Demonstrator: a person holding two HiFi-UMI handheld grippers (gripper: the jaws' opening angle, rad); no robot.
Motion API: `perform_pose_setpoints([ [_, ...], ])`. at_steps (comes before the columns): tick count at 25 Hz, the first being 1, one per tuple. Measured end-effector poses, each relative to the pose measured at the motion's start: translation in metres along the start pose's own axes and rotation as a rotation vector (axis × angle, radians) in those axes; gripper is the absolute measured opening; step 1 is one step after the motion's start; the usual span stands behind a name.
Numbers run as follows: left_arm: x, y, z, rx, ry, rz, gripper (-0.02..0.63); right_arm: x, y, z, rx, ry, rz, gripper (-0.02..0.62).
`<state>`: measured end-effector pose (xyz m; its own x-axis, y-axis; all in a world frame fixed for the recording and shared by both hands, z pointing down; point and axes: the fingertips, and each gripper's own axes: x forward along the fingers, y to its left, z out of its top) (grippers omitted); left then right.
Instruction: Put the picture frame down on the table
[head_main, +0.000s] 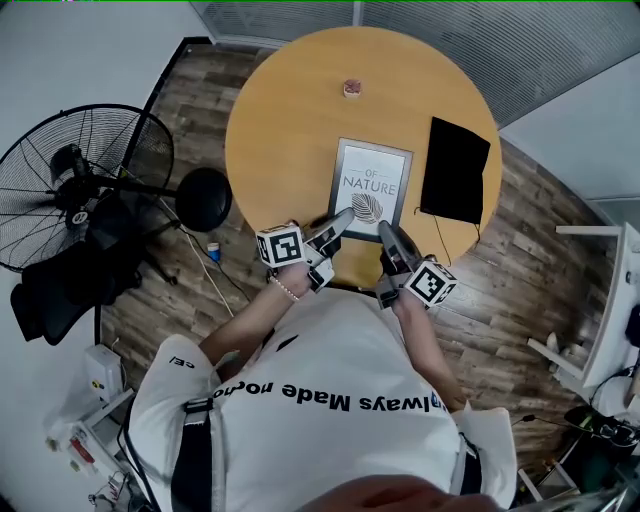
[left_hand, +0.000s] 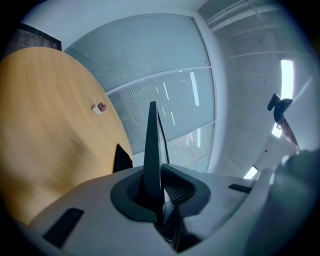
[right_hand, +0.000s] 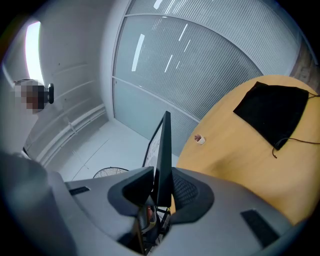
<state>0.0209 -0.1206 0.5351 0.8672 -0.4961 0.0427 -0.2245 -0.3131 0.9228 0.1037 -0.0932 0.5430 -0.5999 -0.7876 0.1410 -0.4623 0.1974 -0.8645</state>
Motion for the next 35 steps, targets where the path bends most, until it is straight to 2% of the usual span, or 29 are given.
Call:
perform_pose_setpoints([
  [22,0.001,0.037,-0.018,0.064,0.082,0.093,0.055,0.005,-0.033,-0.022,-0.009,0.054,-0.084,0.123],
  [35,0.001,0.057,-0.025,0.07,0.136,0.136,0.066,0.012,-0.049,-0.032,-0.03,0.093,-0.117,0.132],
])
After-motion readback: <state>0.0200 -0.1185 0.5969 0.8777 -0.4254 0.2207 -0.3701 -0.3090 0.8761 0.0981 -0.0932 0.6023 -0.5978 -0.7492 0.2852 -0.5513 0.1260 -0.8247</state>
